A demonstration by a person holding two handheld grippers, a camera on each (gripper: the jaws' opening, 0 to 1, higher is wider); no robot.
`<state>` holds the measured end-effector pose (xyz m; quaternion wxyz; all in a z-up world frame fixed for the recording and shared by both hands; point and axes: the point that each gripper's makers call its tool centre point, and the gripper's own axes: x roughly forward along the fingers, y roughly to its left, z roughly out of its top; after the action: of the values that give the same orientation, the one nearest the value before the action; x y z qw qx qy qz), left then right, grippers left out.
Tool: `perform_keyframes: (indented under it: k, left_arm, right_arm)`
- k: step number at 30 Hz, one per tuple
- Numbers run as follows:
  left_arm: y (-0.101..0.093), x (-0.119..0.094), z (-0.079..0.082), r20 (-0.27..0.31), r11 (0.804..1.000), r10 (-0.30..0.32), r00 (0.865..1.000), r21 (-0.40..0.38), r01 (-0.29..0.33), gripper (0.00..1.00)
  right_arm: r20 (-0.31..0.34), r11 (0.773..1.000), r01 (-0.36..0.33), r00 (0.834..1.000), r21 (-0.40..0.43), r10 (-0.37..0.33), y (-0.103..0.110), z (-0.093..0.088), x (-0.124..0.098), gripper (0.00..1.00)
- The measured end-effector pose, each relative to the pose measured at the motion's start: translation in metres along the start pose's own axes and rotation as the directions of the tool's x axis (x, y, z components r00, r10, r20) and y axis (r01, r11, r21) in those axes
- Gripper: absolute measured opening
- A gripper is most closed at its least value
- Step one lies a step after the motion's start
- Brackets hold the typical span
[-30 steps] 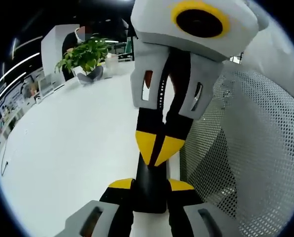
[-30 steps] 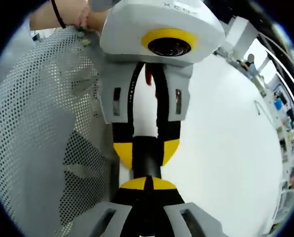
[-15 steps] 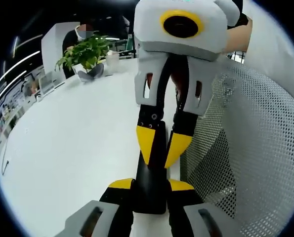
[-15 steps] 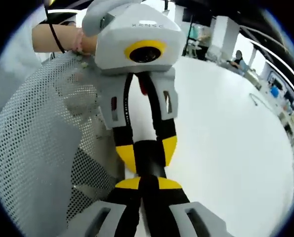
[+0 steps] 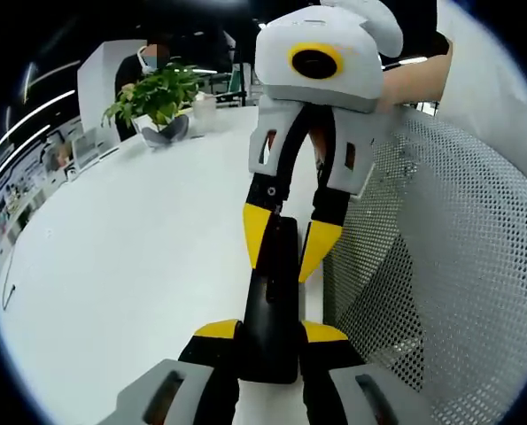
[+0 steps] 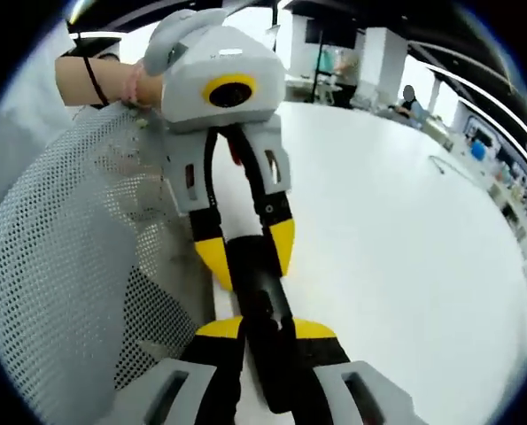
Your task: Press the specified remote control buttons in sequence, fully releasing each button before pressing the next.
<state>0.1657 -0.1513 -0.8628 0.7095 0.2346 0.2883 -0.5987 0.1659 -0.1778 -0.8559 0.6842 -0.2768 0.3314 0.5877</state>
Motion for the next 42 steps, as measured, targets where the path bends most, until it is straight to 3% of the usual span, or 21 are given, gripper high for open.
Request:
perform_keyframes:
  k: [7, 11, 14, 36, 42]
  left_arm:
    - [0.000, 0.000, 0.000, 0.001, 1.000, 0.000, 1.000, -0.001, 0.000, 0.25]
    - [0.000, 0.000, 0.001, 0.003, 1.000, -0.001, 1.000, -0.001, 0.001, 0.25]
    - [0.000, 0.000, 0.000, 0.004, 1.000, -0.002, 1.000, -0.002, 0.002, 0.25]
    - [-0.001, 0.001, 0.000, -0.012, 1.000, -0.007, 1.000, 0.003, 0.007, 0.25]
    - [0.001, -0.003, 0.003, -0.003, 0.998, -0.019, 1.000, -0.054, 0.019, 0.29]
  right_arm:
    - [-0.026, 1.000, 0.010, 1.000, -0.019, -0.010, 0.002, -0.009, -0.001, 0.25]
    - [-0.020, 1.000, 0.007, 1.000, -0.011, -0.007, 0.000, -0.009, -0.002, 0.25]
    - [-0.077, 1.000, 0.003, 0.997, -0.019, -0.004, -0.004, -0.020, 0.001, 0.26]
    - [-0.029, 0.998, -0.011, 1.000, -0.064, 0.009, -0.003, -0.017, 0.002, 0.23]
    - [-0.007, 0.998, -0.008, 1.000, -0.056, 0.008, -0.004, -0.016, 0.003, 0.23]
